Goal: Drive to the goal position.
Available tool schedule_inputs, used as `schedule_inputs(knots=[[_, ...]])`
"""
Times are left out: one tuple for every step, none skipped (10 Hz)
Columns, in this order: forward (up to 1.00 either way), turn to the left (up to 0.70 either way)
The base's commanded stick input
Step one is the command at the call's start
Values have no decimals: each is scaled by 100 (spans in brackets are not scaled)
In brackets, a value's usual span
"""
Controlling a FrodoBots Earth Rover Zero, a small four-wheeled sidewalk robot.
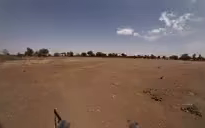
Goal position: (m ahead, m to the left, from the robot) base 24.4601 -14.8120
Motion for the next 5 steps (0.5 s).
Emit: schedule_inputs(knots=[[0, 0], [0, 0], [0, 0], [0, 0], [34, 0]])
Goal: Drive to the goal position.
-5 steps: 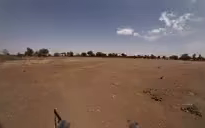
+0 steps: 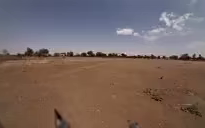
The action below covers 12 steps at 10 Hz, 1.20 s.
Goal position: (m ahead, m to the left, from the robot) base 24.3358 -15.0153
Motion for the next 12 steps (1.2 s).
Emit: schedule_inputs(knots=[[70, 0], [70, 0], [70, 0], [70, 0], [70, 0], [70, 0], [70, 0], [70, 0], [70, 0], [70, 0], [70, 0], [70, 0]])
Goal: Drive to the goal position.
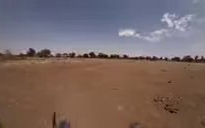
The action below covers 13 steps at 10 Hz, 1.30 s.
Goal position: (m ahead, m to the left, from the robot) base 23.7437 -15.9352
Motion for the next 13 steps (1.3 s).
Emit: schedule_inputs(knots=[[70, 0], [70, -18], [70, -35], [70, -35], [70, -35], [70, -35], [70, -35], [70, -35], [70, -35], [70, -2], [70, 0], [70, 0], [70, 0]])
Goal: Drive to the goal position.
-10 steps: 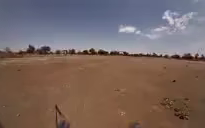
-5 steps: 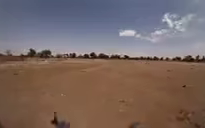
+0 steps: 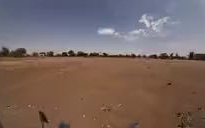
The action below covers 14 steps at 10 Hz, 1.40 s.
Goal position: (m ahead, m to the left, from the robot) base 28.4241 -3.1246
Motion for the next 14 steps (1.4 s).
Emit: schedule_inputs(knots=[[70, 0], [70, 0], [70, 0], [70, 0], [19, 0], [0, 0], [0, 0], [0, 0], [0, 0], [0, 0], [0, 0], [0, 0], [0, 0], [0, 0]])
